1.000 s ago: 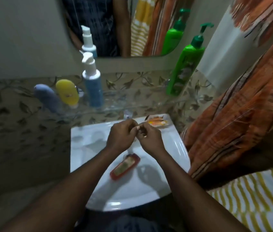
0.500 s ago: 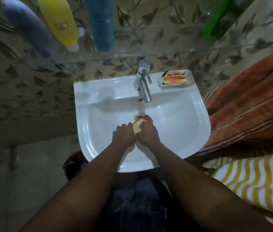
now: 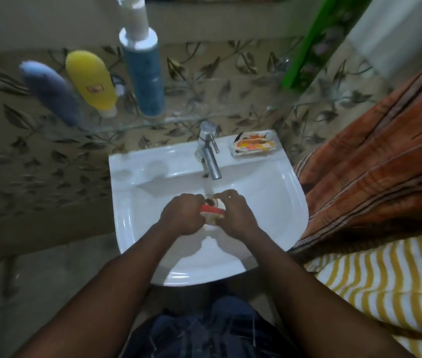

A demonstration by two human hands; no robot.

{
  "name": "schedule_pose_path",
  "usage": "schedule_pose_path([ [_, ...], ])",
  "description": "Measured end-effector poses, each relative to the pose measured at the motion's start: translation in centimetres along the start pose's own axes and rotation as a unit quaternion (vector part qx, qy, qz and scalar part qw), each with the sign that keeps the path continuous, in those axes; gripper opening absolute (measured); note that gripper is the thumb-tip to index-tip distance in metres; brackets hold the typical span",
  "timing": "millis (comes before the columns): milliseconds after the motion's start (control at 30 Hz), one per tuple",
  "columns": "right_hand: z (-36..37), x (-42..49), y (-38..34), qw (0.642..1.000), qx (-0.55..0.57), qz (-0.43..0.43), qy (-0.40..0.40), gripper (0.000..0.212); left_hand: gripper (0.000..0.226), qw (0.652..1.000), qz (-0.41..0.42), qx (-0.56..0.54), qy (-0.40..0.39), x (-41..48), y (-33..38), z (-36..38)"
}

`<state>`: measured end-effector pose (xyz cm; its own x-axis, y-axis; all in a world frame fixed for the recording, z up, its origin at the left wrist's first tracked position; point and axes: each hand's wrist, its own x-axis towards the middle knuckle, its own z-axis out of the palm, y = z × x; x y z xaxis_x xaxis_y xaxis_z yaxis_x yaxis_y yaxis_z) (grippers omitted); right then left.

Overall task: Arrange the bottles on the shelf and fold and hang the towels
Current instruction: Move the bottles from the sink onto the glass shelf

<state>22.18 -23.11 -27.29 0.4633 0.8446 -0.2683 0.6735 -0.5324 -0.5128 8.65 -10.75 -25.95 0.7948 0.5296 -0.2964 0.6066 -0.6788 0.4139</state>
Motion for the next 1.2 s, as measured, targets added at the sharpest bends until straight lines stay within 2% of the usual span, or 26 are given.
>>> schedule_pose_path([
  [100, -4.9, -1.5, -1.7, 0.994, 0.079, -0.019, -0.07, 0.024, 0.019, 0.995, 0.067, -0.041, 0.054, -1.2, 2.7, -5.8],
  [167, -7.5, -2.3, -2.7, 0.989, 0.139, -0.035, -0.045, 0.018, 0.026, 0.984, 0.093, -0.106, 0.112, -1.7, 4.4, -9.1],
  [233, -10.5, -2.7, -3.8, 0.976, 0.213, -0.047, 0.003, 0.043, 0.034, 0.956, 0.114, -0.213, 0.166, -2.0, 6.4, -12.1],
  [300, -13.9, -2.1, -5.0, 0.962, 0.257, -0.069, 0.064, 0.054, 0.038, 0.929, 0.131, -0.29, 0.191, -1.7, 8.3, -14.7],
  [400, -19.1, -0.5, -7.0, 0.942, 0.297, -0.105, 0.12, 0.055, 0.042, 0.912, 0.154, -0.286, 0.25, -0.7, 11.1, -18.0],
  [533, -24.8, 1.5, -9.6, 0.93, 0.258, -0.142, 0.219, 0.064, 0.036, 0.872, 0.166, -0.288, 0.36, 1.4, 14.4, -22.4],
  [600, -26.2, 2.8, -9.9, 0.919, 0.244, -0.146, 0.274, 0.06, 0.036, 0.86, 0.164, -0.29, 0.386, 3.0, 15.6, -24.2],
  [733, -26.0, 5.0, -9.3, 0.91, 0.202, -0.103, 0.347, 0.032, 0.036, 0.878, 0.112, -0.282, 0.37, 6.7, 16.2, -24.7],
  [867, -24.3, 5.5, -7.9, 0.902, 0.186, -0.075, 0.382, 0.039, 0.036, 0.892, 0.095, -0.264, 0.353, 8.8, 16.2, -22.9],
  [1033, -23.4, 5.6, -6.8, 0.906, 0.177, -0.041, 0.381, 0.045, 0.044, 0.902, 0.097, -0.266, 0.325, 9.5, 16.4, -22.4],
  [1200, -22.6, 5.8, -6.4, 0.907, 0.159, -0.045, 0.388, 0.05, 0.05, 0.921, 0.07, -0.244, 0.296, 9.6, 15.4, -20.3],
])
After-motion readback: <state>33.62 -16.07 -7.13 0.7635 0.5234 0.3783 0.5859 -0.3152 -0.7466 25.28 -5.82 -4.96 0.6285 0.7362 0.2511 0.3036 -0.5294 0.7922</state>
